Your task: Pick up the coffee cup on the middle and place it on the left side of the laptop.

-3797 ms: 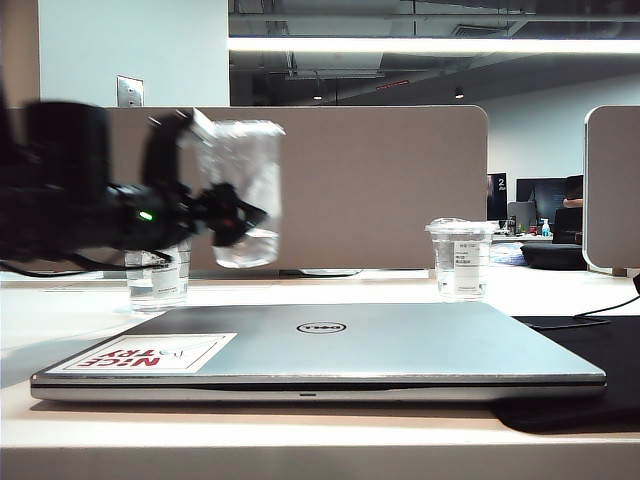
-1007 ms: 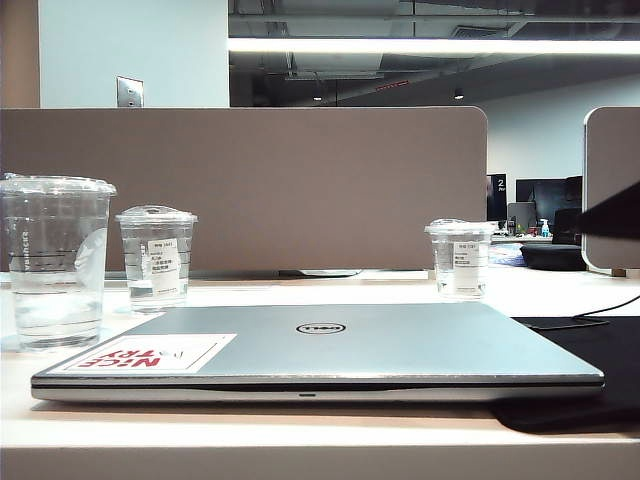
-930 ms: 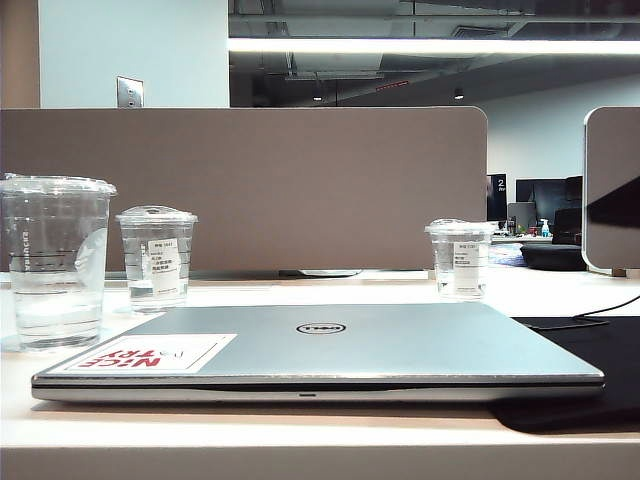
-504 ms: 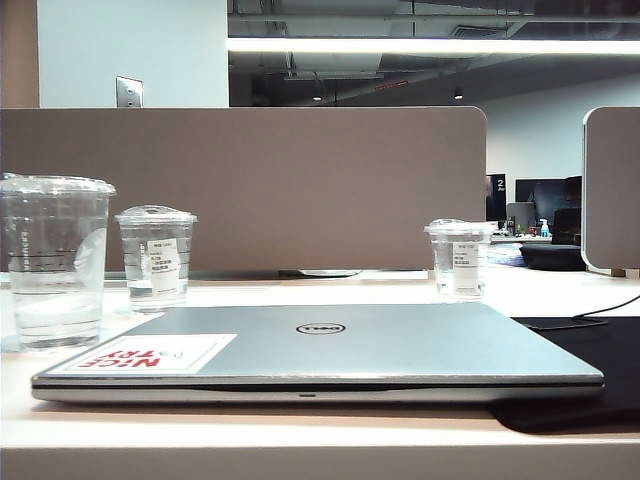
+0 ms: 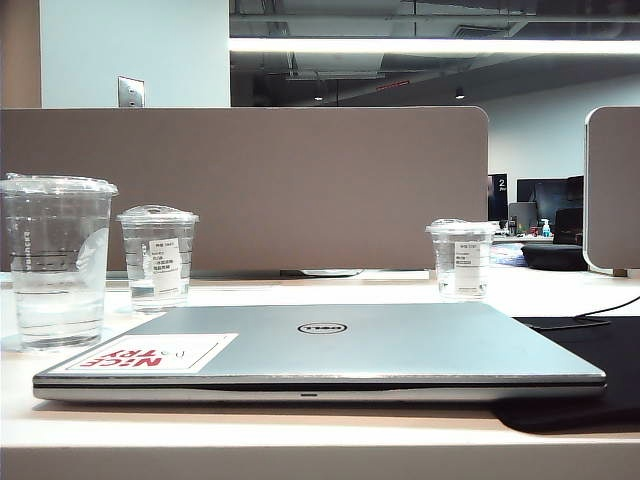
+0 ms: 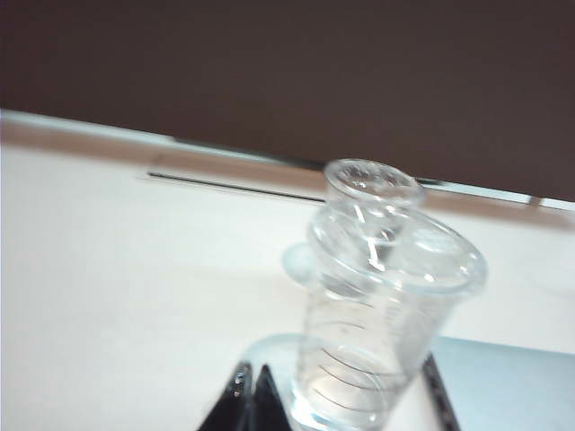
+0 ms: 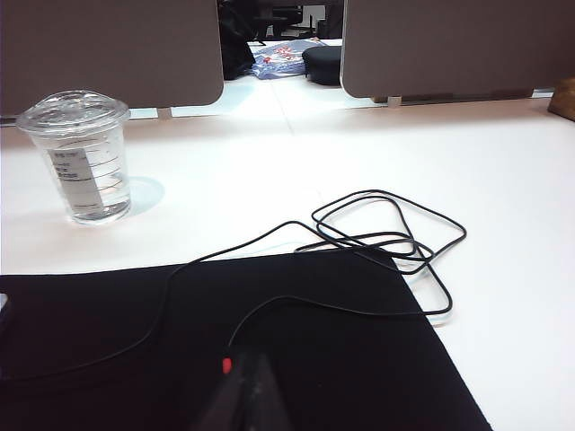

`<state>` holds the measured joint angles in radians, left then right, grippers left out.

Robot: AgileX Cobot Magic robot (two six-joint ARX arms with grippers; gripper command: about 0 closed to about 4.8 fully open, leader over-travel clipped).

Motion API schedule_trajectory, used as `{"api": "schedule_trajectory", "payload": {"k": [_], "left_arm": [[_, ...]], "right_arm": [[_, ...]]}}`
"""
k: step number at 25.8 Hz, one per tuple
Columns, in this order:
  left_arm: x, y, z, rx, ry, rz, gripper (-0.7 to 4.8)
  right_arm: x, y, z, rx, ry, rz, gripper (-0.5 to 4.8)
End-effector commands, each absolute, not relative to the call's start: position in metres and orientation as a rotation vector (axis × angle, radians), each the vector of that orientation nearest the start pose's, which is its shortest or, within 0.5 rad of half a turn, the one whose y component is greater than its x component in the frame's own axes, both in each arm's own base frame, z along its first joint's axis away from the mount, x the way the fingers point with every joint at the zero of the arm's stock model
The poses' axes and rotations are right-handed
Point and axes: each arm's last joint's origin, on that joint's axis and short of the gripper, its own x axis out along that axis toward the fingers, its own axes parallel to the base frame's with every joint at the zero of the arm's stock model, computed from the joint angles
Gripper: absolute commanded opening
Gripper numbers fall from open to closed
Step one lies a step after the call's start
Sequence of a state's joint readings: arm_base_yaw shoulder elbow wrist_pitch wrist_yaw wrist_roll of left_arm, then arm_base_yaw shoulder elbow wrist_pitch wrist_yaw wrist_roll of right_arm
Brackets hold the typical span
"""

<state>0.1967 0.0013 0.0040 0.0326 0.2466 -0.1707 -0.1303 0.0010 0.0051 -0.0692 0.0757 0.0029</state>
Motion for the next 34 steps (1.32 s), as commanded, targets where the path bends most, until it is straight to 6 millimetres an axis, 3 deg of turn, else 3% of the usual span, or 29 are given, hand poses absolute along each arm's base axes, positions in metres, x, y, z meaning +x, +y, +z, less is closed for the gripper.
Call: {"api": "schedule_trajectory", "payload": {"k": [1,12,21,34], "left_arm": [[0.097,0.006,0.169,-0.153,-0.025,-0.098,-0.05],[0.097,-0.007,0.166,-0.032,-0.003,-0.088,-0.05],[0.097,-0.004,0.165,0.002,0.003,0.010,-0.05],[0.097,-0.004,0.169,0.049,-0.033,0.009,-0.05]], "right_arm": [[0.096,-0.015,0.159,0.004,0.050,-0.210,-0.05],[0.096,-0.015,0.159,0.004,0.050,-0.207,-0.05],[0.096,-0.015,0.159,0.004,0.050,-0.206,-0.05],[0.096,-0.015,0.159,0.004,0.050,-0.205,-0.05]]}}
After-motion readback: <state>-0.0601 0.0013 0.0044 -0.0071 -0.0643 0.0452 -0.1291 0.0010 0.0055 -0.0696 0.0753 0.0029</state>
